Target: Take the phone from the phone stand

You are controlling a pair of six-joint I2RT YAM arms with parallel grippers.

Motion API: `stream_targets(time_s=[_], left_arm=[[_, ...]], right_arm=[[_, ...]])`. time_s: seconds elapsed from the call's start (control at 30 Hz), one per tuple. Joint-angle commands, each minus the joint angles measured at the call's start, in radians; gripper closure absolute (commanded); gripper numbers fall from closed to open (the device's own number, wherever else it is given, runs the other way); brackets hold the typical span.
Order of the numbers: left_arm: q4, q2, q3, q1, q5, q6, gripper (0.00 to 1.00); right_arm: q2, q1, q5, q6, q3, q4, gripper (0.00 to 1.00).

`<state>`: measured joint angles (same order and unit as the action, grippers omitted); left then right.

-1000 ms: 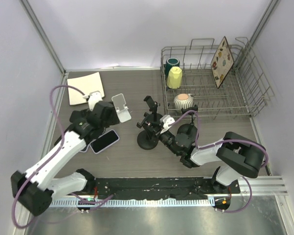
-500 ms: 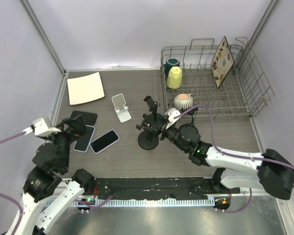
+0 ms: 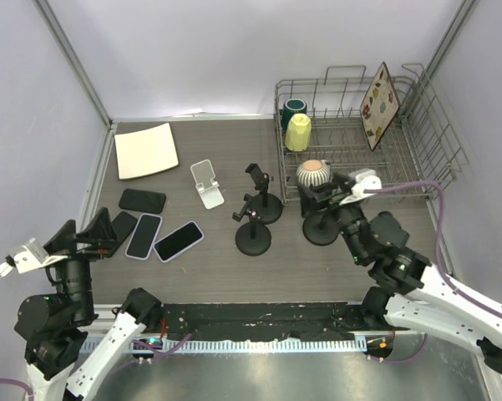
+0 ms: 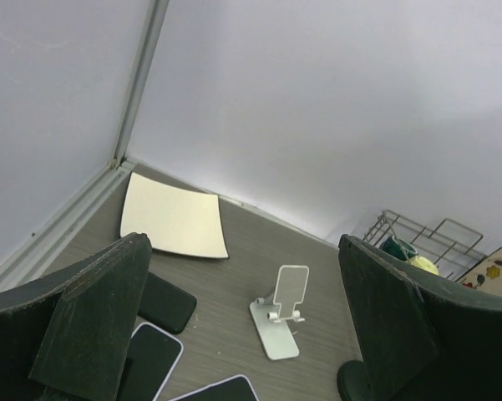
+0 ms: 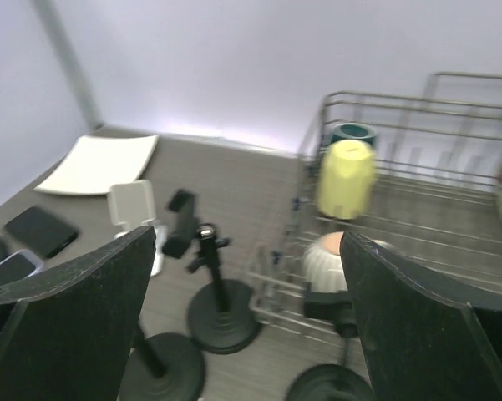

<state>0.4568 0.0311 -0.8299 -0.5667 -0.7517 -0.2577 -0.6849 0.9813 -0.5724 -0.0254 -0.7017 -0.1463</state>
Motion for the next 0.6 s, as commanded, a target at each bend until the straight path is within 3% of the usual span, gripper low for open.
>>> stream_targets(time_s=[0.0,0.2,0.57], left_arm=[[-0.098,-0.051,-0.005,0.007,0.011,0.087,0.00],[-0.138,-0.057,0.011,0.007,0.164,0.173,0.00],[-0.188,-0.048,0.038,0.007,0.183,0.170,0.00]], right_arm=[[0.114,-0.003,-0.283,-0.139,-0.006,0.016,0.02],[0.237,-0.004,-0.366,-0.171,0.040,-0.034,0.02],[0.304,-0.004,-0.388,-0.196,0.096,-0.101,0.02]])
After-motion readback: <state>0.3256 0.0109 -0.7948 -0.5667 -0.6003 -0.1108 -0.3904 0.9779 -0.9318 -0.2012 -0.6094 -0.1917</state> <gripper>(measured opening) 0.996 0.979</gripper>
